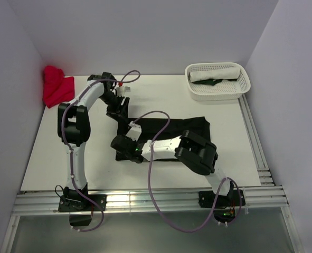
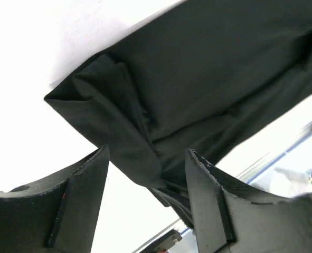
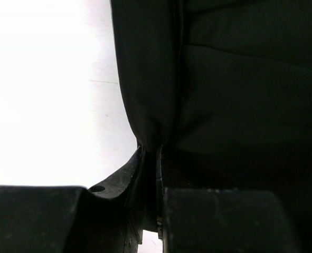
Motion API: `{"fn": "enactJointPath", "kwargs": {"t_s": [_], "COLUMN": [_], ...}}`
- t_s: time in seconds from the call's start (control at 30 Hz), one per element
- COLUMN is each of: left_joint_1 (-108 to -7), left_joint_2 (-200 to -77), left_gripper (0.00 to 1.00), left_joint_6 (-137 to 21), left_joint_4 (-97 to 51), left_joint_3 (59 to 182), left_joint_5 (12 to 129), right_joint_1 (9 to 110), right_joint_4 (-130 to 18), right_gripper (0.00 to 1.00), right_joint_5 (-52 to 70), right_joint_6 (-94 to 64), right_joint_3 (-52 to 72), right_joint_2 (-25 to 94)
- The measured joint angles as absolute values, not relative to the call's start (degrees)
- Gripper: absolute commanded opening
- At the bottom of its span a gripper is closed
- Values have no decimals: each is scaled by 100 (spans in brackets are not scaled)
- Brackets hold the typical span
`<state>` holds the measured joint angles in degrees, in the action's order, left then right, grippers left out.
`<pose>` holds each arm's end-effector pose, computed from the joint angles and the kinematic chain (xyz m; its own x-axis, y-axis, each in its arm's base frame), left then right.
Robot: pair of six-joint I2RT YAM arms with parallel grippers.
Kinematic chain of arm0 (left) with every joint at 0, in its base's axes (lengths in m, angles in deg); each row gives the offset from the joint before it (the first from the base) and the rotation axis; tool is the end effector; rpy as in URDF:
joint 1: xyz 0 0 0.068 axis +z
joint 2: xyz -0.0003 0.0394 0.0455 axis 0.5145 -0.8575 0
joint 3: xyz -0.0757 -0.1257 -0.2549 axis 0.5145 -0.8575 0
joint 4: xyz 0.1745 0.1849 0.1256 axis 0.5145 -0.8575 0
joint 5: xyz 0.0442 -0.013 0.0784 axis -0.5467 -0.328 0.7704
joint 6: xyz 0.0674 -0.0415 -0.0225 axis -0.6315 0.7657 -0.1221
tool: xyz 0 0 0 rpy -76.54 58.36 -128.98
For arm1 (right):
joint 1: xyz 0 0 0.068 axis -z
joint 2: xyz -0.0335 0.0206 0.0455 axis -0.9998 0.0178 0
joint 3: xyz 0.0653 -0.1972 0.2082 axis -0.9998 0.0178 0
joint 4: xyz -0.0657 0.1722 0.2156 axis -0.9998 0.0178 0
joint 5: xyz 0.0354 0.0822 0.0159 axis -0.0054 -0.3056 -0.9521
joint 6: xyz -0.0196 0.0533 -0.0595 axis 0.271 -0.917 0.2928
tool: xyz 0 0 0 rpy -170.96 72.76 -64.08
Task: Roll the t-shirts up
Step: Roll the tshirt
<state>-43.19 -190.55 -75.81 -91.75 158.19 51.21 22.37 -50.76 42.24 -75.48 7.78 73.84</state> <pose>0.4632 -0.1345 0.1787 -0.9445 0.2961 -0.1420 0.3280 0.8298 -0.4516 0.2250 0.4422 0.1179 -0.7746 0.3076 -0.5526 0.0007 0.8742 0.4856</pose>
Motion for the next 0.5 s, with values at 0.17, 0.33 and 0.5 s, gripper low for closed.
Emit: {"fn": "enactJointPath", "kwargs": {"t_s": [0.17,0.33,0.5], "left_joint_1": [-4123,-3699,-3360], "left_joint_2": [-19051,-19005,-18940], "left_gripper": [69,69,68], "left_joint_6": [-7903,-8287,-8482], "left_joint_4": [-9363,-9438,-9234], "left_joint_3": [15961,15590,14757], "left_joint_5": [4536,4101,3817], "right_joint_1": [2543,2775,2886], "right_joint_4": [-7159,-8691,-9830], "right_gripper": [3,3,2], "right_joint_5": [3367,2755,2434], "right_joint_6": [-8096,-8698,-9233], "right_joint_3": [2100,2903,3364], "right_joint_2": [7085,7098,7293]}}
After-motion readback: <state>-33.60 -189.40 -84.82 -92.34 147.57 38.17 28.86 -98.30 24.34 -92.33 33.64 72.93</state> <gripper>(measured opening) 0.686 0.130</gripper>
